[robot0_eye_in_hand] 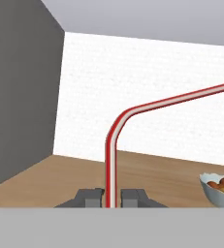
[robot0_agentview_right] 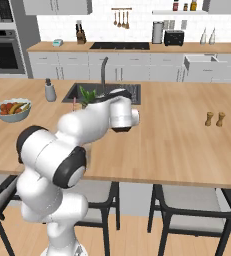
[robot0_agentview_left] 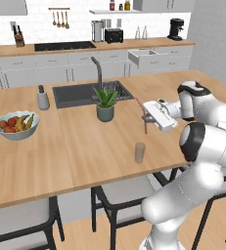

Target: Take a straw from the drawer in front and place it inside the glass cup on the dining counter.

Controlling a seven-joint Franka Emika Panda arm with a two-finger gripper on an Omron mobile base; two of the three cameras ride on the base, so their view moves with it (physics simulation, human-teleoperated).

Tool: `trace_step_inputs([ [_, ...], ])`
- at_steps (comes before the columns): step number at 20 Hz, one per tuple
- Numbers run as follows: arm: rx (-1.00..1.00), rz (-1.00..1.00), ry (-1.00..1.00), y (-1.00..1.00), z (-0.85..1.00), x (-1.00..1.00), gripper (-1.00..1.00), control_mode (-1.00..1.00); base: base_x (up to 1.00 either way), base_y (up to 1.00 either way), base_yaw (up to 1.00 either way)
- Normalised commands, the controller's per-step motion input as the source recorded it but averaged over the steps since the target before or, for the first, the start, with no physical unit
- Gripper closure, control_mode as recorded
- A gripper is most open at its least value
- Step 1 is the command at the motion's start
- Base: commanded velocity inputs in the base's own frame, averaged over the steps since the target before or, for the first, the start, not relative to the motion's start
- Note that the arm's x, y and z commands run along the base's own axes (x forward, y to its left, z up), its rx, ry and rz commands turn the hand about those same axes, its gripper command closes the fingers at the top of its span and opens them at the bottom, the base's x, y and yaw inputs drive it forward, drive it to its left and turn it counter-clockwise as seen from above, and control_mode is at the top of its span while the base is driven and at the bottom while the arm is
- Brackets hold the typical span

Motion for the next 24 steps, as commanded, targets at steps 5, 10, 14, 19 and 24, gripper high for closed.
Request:
trace_step_inputs([
  [5, 0.03, 0.05, 0.0, 0.0, -0.3, 0.27, 1.0, -1.0, 0.0, 0.0, 0.0],
  [10, 0.03, 0.01, 0.0, 0.0, -0.25, 0.06, 1.0, -1.0, 0.0, 0.0, 0.0],
  [14, 0.01, 0.0, 0.0, 0.0, -0.12, 0.0, 1.0, -1.0, 0.0, 0.0, 0.0],
  [19, 0.0, -0.01, 0.0, 0.14, -0.11, 0.0, 1.0, -1.0, 0.0, 0.0, 0.0],
  [24, 0.0, -0.01, 0.0, 0.1, -0.12, -0.02, 1.0, -1.0, 0.0, 0.0, 0.0],
])
